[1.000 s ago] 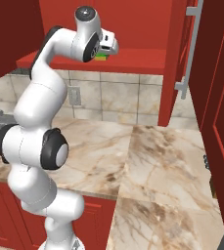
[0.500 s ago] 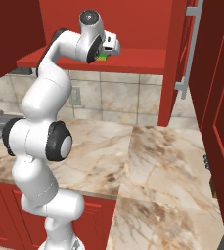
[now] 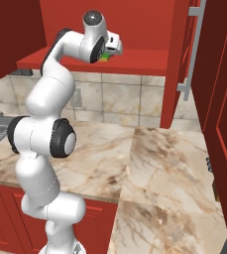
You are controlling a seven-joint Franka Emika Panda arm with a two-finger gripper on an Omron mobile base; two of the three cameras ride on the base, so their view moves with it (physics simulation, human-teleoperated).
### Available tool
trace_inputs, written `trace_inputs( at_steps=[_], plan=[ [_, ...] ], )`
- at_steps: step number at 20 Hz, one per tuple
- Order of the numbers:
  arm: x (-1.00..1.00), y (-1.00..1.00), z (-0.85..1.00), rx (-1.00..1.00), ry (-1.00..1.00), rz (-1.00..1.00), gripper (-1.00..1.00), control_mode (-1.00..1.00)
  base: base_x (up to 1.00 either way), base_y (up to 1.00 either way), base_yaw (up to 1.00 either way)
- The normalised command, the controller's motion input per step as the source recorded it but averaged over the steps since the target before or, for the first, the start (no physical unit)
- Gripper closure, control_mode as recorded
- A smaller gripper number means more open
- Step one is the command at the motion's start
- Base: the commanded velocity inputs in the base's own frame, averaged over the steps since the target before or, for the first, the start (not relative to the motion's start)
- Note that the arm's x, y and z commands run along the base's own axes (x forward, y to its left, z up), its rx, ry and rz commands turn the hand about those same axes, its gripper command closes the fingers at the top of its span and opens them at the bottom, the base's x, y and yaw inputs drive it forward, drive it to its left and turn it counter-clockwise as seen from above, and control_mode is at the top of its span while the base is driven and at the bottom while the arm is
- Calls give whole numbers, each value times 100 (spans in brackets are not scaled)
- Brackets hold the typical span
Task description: Open the cabinet. Pick the sponge and place it next to the sink. Then close the cabinet.
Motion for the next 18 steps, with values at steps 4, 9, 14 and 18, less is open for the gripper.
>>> trace_inputs(
  at_steps=[4, 9, 14, 18],
  plan=[
    [26, 0, -9, 0, 0, 0, -100, -100, 0, 0, 0],
    [25, 0, -18, 0, 0, 0, -100, -100, 0, 0, 0],
    [21, 0, -14, 0, 0, 0, -100, -100, 0, 0, 0],
    [14, -1, -9, 0, 0, 0, -100, -100, 0, 0, 0]
  ],
)
